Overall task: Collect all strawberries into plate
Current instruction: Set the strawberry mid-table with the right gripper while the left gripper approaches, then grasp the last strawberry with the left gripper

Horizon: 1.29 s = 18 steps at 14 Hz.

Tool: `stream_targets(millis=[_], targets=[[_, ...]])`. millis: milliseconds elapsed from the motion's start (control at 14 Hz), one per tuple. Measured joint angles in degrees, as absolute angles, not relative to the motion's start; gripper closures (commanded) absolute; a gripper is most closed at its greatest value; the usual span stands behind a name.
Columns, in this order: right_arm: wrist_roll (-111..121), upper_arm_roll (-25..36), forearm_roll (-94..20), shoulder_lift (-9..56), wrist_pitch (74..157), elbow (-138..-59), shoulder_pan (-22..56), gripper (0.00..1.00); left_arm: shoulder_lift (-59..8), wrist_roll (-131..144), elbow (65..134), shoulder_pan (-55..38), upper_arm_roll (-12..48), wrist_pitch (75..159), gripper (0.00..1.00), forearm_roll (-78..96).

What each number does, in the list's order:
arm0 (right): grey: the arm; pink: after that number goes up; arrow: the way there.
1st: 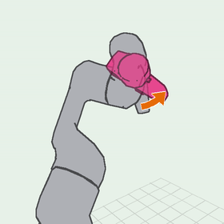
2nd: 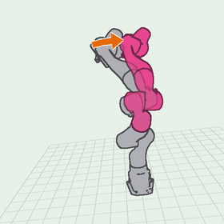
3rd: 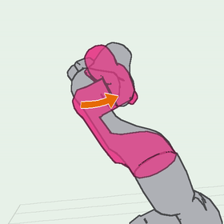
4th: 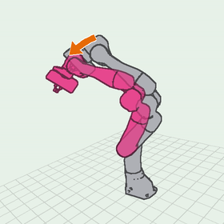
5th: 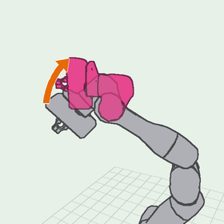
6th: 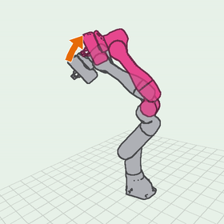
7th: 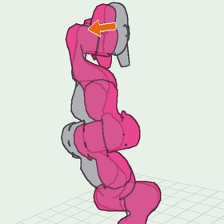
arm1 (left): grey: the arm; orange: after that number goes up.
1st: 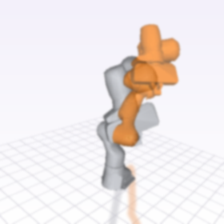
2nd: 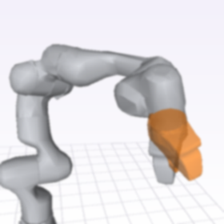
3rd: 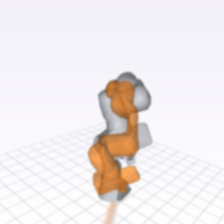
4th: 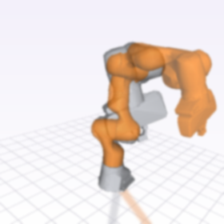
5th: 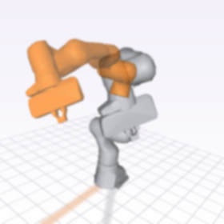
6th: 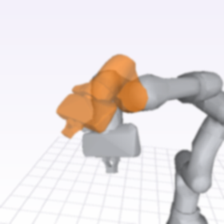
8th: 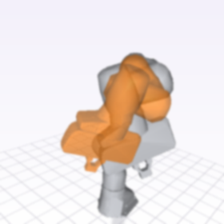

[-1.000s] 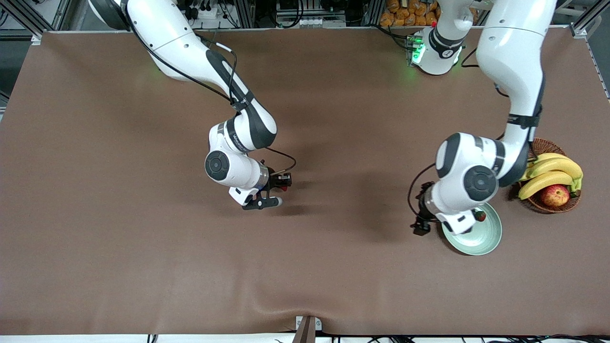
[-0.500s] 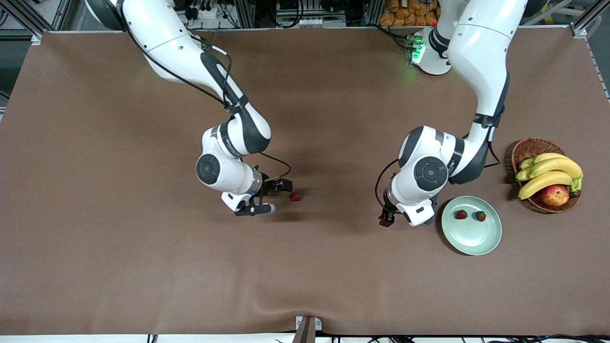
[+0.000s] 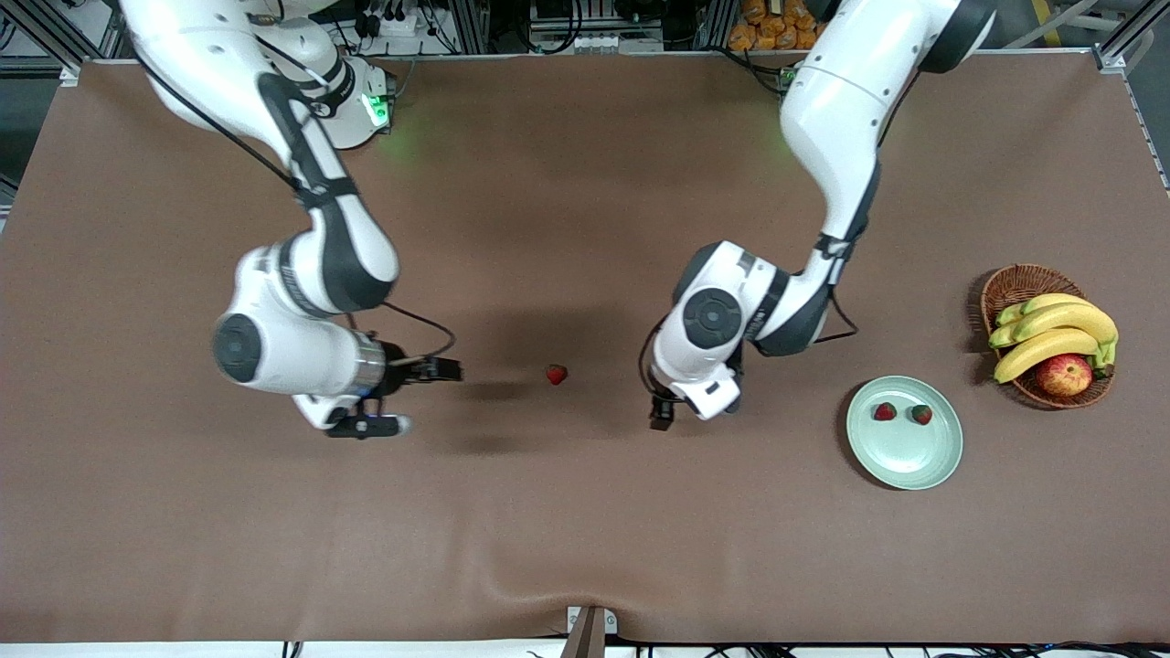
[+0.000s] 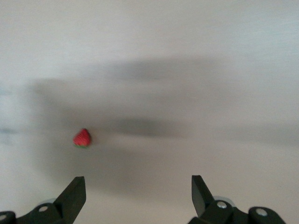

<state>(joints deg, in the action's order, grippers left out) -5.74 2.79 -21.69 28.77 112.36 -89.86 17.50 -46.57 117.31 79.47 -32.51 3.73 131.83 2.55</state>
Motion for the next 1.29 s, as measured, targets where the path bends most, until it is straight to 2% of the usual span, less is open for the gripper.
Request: stream_targets(millis=[214,643,857,1286], targets=[[-5.6,2.9,-17.2,22.4,104.3,-89.7,12.5,0.00,-49.5,129.8,78.1,-37.2,3.6,138.9,0.00,2.6],[-5.3,2.9,-8.7,11.9,93.8,-89.1,3.7,0.00,-52.6,151.1,74.2,-41.3,3.7,142.0,0.00,2.6],[-2.0,2.9,-5.4,9.9,88.7,-86.2,-0.6,0.00,-53.0,155.3,73.9,-41.6,3.7,144.1,0.00,2.6],[1.6,2.9,-2.2,7.8,86.7,-83.1,-4.9,0.00,-57.0,155.3,73.6,-44.4,3.5,147.2,0.00,2.9]])
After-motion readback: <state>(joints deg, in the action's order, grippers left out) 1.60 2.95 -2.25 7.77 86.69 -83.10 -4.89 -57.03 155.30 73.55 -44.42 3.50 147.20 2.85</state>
